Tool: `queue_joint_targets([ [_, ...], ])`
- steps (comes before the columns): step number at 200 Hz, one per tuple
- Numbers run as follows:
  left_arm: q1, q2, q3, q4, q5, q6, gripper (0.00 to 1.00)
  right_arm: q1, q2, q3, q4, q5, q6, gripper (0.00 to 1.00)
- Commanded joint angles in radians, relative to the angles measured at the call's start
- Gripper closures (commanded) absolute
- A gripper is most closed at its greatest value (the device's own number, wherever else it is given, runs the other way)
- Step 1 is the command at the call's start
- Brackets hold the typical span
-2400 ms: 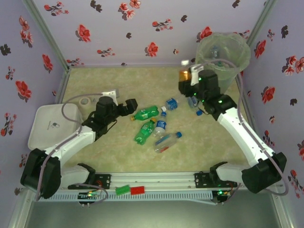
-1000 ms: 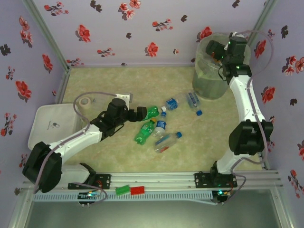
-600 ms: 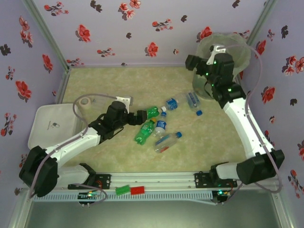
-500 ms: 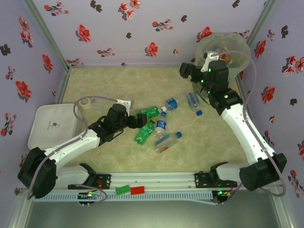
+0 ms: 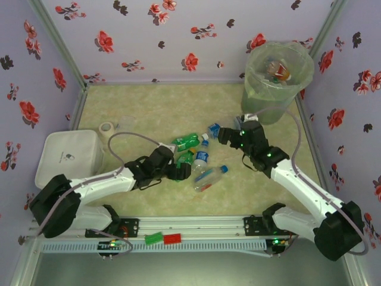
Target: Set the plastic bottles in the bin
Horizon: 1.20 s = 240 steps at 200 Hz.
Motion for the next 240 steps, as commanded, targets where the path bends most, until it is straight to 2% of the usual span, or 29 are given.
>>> queue_joint_targets([
  [1, -0.007, 0.043, 0.003, -0.031, -0.044, -0.041, 0.00, 0.015, -0.039, -0.049, 0.065, 0.051, 0.068, 0.00],
  [70, -0.013, 0.200, 0.103, -0.117, -0.064, -0.052, 0.07, 0.028, -0.039, -0.061, 0.089, 0.041, 0.049, 0.00],
  [93, -0.013, 0.233, 0.130, -0.139, -0.064, -0.031, 0.15, 0.028, -0.033, -0.066, 0.118, 0.034, 0.048, 0.00],
  [119, -0.015, 0.248, 0.152, -0.169, -0.071, -0.022, 0.30, 0.028, -0.004, -0.076, 0.158, 0.035, 0.054, 0.00],
  [154, -0.015, 0.196, 0.134, -0.177, -0.083, -0.006, 0.44, 0.032, 0.018, -0.087, 0.229, -0.002, 0.086, 0.00],
  [202, -0.016, 0.038, 0.088, -0.154, -0.084, 0.017, 0.50, 0.039, 0.021, -0.081, 0.300, -0.077, 0.088, 0.00],
  [240, 0.003, -0.077, 0.088, -0.033, -0.131, 0.080, 0.51, 0.040, 0.061, 0.012, 0.266, -0.136, 0.073, 0.00],
])
